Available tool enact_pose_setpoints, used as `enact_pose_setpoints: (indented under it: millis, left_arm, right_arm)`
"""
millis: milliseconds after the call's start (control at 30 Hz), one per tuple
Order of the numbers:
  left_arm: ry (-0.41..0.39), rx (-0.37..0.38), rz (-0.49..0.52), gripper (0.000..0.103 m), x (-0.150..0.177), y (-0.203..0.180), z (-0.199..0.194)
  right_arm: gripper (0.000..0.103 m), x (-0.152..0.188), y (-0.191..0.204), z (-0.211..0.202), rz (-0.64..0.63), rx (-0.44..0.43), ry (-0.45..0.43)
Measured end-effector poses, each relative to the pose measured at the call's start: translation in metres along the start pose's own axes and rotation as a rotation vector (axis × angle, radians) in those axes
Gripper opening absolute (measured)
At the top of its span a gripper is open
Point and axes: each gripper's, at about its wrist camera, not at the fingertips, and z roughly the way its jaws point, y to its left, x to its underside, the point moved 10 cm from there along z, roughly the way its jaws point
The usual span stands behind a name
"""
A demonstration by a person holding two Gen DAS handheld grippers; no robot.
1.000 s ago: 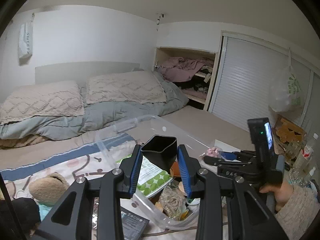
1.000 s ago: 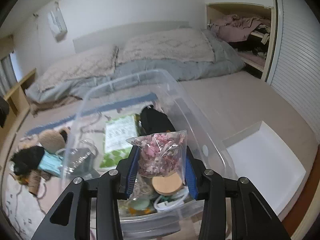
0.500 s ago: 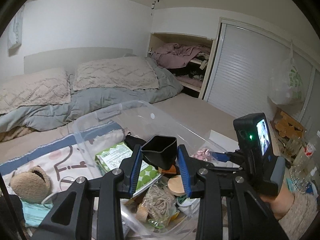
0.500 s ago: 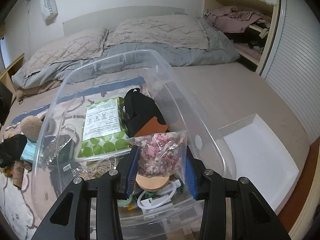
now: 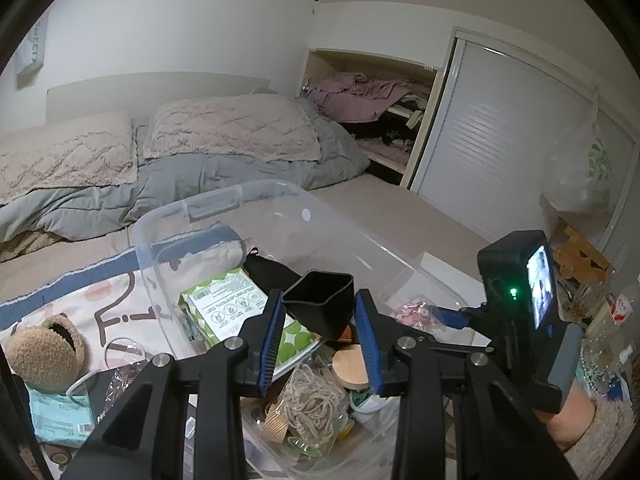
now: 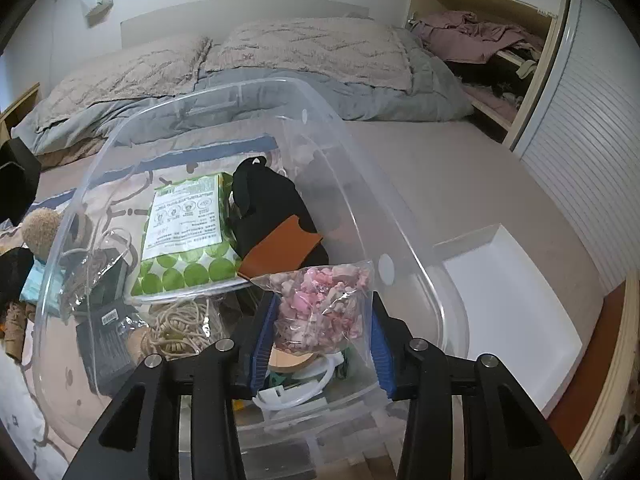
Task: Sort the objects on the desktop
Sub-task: 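Open the right gripper to drop the pink candy bag into the bin, then lower the black cup into the bin and open the left gripper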
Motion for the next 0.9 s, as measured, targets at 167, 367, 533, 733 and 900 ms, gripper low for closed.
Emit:
enact_pose_setpoints:
  millis: [167,367,533,733,900]
  left_arm:
    - [0.018,-0.005,0.002,0.036,0.006,0.002,0.006]
    - [0.034,-0.011,0.006,0.036,0.010,0.000,0.013]
    - [0.049,0.000,-0.006,0.036,0.013,-0.003,0.020]
    - [0.099,0.015,-0.010,0.036,0.024,-0.014,0.037]
    - [0.164,0.032,-0.004,0.036,0.037,-0.027,0.054]
  right_arm:
    - [0.067,-0.002,-0.002,-0.004,-0.012,0.033,-0.030]
    - [0.068,-0.007,-0.008,-0.018,0.025,0.014,-0.071]
    - [0.068,-0.016,-0.023,-0.045,0.084,0.031,-0.155]
    - [0.068,-0.021,-0.041,-0.076,0.136,0.052,-0.250]
    - [0.068,-0.023,-0.049,-0.093,0.194,-0.002,-0.312]
